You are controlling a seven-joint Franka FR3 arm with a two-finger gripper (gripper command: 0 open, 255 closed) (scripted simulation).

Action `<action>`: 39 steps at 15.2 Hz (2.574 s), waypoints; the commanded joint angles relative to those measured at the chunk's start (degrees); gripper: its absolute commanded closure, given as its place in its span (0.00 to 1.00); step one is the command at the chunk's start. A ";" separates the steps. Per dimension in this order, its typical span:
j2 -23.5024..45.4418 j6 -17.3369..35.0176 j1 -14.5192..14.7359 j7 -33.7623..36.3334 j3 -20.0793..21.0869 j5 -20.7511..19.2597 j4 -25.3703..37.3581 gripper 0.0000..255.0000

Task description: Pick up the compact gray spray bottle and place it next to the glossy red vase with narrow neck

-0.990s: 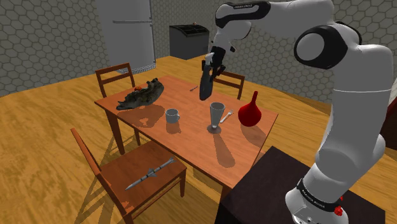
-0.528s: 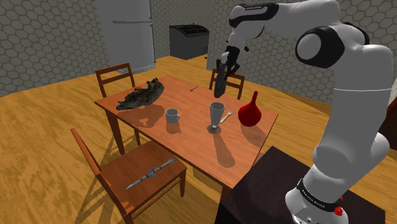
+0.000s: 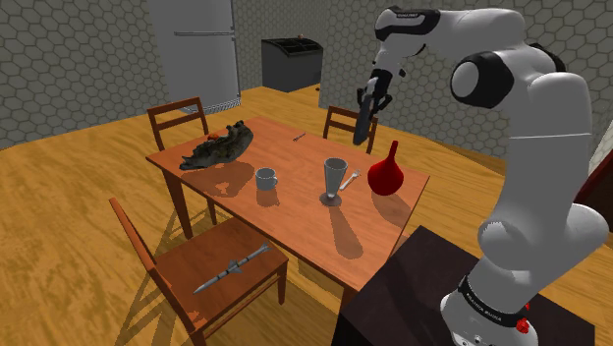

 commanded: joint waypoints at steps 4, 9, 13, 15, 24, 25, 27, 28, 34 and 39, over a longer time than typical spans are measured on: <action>6.87 -6.08 -5.10 -3.85 -1.21 -0.32 11.08 1.00; 7.57 -4.11 -5.71 -5.87 -1.59 -0.79 9.24 1.00; 6.94 -0.90 -5.24 -7.08 -1.78 -1.11 5.18 1.00; 6.77 0.61 -5.04 -7.64 -1.84 -1.22 3.40 1.00; 6.98 6.88 -4.34 -9.89 -2.01 -1.45 -3.07 1.00; 7.08 7.53 -4.28 -10.12 -2.02 -1.45 -3.66 1.00; 7.33 8.81 -4.17 -10.57 -2.03 -1.44 -4.77 1.00; 7.48 9.44 -4.12 -10.79 -2.03 -1.43 -5.30 1.00; 8.62 13.06 -3.87 -12.08 -2.01 -1.29 -8.02 1.00; 9.89 15.91 -3.72 -13.10 -1.94 -1.10 -9.79 1.00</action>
